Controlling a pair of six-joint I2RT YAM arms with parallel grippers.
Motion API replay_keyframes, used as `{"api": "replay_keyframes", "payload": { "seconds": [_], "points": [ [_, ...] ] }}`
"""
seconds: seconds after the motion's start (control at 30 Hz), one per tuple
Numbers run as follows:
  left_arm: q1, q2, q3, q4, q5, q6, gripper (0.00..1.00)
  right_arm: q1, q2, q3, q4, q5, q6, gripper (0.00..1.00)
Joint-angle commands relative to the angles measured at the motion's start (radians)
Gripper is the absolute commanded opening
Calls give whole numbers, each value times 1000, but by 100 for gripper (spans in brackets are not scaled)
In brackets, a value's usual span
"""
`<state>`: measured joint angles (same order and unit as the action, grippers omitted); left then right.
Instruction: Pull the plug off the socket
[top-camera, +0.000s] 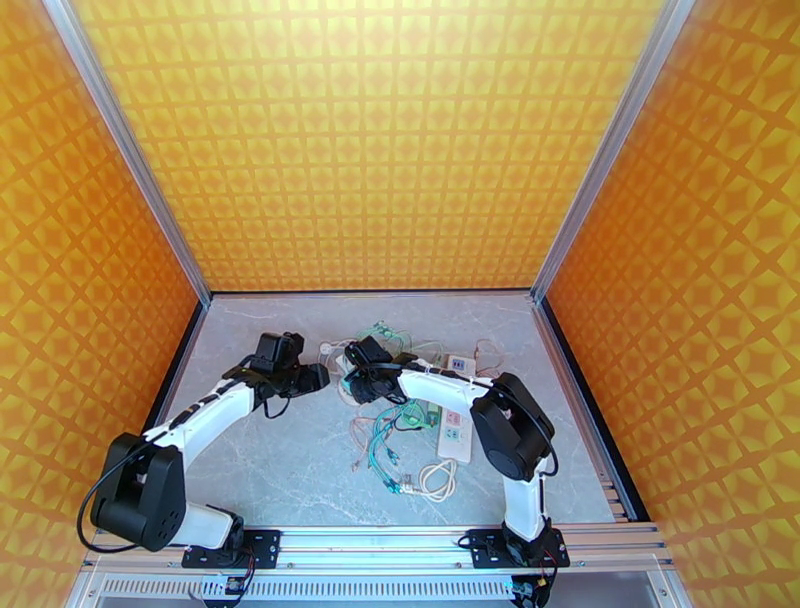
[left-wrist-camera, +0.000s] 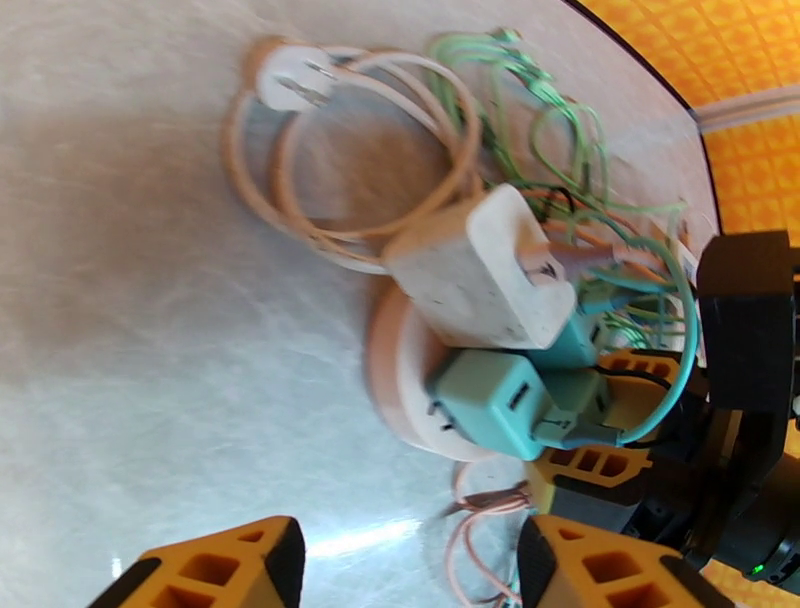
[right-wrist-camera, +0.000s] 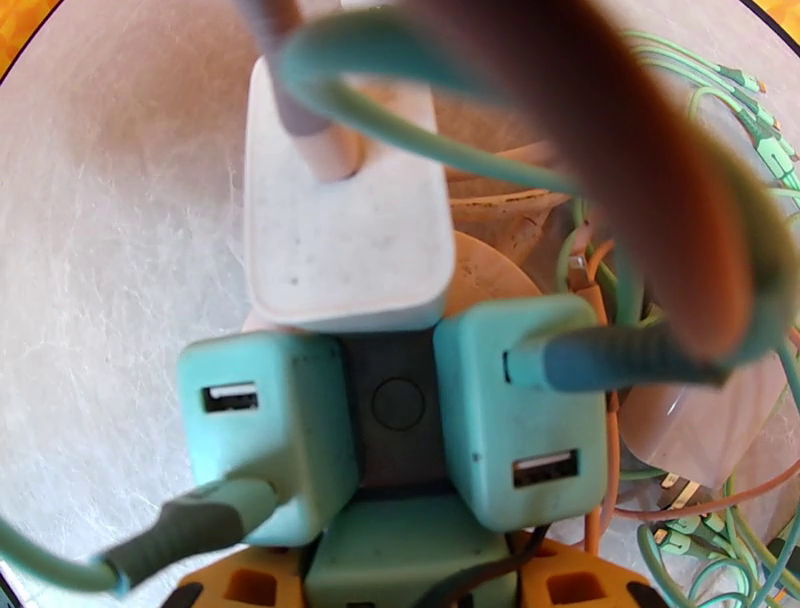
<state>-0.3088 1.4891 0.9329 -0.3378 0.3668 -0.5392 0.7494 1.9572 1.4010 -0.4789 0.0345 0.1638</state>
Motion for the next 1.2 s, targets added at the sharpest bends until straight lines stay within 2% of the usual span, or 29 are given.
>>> {"api": "replay_keyframes", "payload": {
  "seconds": [0.0,0.5,0.7,0.9,1.17],
  "points": [
    [-7,46,-16,90,90,-49,59,8,-43,-37,44,-44,41,35],
    [-17,196,-3,237,159,-148,55,39,-36,-45,39,-26,55,34],
    [-30,260,-8,202,157,-144,50,49,-32,-38,30,-17,51,31],
    [-30,284,-10,127,107,-135,48,88,-14,-11,4,38,27,30],
    [-29,300,2,73,83,-118,46,166,17,56,-61,174,-41,30]
  ]
}}
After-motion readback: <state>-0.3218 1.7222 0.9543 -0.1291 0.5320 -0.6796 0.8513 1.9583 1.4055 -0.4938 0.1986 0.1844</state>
